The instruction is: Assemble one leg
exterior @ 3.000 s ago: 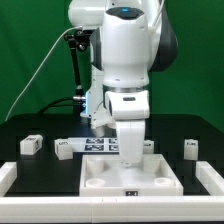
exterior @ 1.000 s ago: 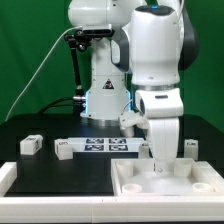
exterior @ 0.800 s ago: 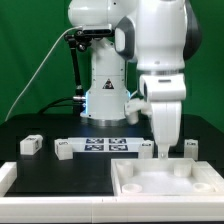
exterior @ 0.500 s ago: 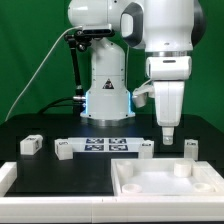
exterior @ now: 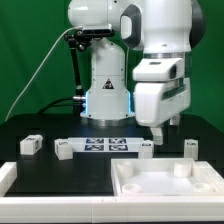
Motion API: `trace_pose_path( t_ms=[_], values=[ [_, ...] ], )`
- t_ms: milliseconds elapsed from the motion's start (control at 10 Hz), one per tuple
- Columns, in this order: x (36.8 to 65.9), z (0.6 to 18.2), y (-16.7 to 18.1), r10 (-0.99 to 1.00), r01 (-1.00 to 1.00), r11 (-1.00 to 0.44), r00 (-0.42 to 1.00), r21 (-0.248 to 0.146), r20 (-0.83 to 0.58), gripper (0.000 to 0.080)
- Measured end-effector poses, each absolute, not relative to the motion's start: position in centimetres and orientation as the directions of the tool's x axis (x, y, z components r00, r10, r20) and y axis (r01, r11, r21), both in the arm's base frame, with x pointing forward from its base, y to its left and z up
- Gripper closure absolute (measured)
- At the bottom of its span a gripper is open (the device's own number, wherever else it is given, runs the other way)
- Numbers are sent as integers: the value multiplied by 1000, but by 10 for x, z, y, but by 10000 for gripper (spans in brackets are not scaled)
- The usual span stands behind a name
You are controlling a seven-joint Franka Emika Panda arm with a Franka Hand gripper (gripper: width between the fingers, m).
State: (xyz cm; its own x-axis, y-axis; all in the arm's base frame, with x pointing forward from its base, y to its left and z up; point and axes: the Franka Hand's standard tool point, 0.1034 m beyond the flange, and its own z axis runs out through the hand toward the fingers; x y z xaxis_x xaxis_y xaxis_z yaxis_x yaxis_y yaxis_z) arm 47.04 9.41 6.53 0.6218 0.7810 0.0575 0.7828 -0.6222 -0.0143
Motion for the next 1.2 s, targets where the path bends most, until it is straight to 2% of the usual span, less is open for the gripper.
trace_pose_path(
  t_ms=[100, 300, 400, 600, 800, 1100, 1200],
  values=[
    [462, 64, 97, 642, 644, -764, 765, -41, 50, 150],
    [457, 64, 113, 421, 424, -904, 905, -58, 56, 150],
    [452, 62, 124, 234, 237, -968, 971, -84, 39, 150],
    [448, 62, 139, 26, 28, -995, 999, -100, 18, 150],
    [448, 62, 140, -113, -112, -987, 994, -116, -1, 150],
    [441, 60, 156, -360, -362, -924, 932, -127, -36, 150],
    [438, 59, 159, -386, -389, -912, 921, -131, -42, 150]
  ],
)
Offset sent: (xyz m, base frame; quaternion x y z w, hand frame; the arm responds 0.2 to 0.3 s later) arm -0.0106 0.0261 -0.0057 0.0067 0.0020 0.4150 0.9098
